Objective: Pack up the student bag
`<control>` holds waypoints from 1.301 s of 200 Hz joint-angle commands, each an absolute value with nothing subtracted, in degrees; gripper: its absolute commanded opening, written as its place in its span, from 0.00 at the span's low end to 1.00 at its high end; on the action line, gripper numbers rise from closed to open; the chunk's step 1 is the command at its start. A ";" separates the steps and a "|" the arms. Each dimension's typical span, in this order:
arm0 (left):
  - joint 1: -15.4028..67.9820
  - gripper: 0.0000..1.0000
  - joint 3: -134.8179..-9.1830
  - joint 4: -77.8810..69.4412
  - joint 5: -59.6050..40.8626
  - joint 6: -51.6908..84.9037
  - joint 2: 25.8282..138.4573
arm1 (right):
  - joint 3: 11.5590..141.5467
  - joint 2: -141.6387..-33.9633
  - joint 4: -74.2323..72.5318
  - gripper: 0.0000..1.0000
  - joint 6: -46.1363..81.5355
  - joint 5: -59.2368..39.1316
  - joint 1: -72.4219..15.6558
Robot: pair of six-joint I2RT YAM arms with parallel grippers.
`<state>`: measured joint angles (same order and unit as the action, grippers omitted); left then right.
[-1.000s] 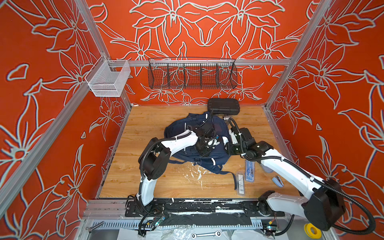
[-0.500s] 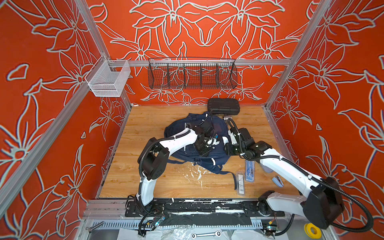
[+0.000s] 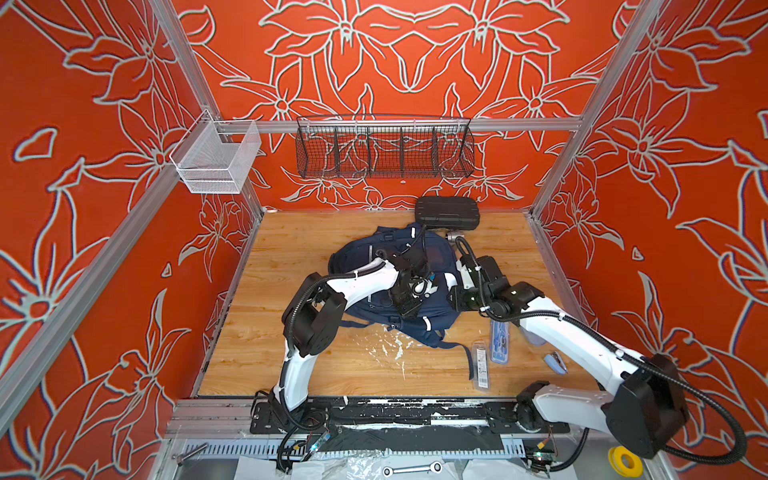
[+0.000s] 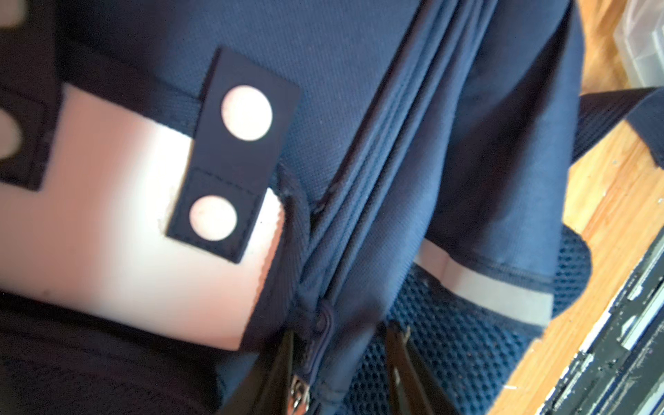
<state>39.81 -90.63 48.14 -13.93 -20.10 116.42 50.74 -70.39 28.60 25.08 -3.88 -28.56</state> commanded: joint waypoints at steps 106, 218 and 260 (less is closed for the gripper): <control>39.20 0.15 -92.87 49.36 -16.00 -20.84 116.64 | 47.02 -75.24 22.11 0.42 27.78 -8.01 -28.29; 32.72 0.16 -85.08 42.46 -27.32 -12.42 110.24 | 43.71 -90.57 18.90 0.31 42.30 -6.33 -33.33; 31.13 0.28 -83.32 40.28 -30.49 -10.11 111.39 | 48.15 -95.48 23.82 0.27 40.49 -3.75 -36.16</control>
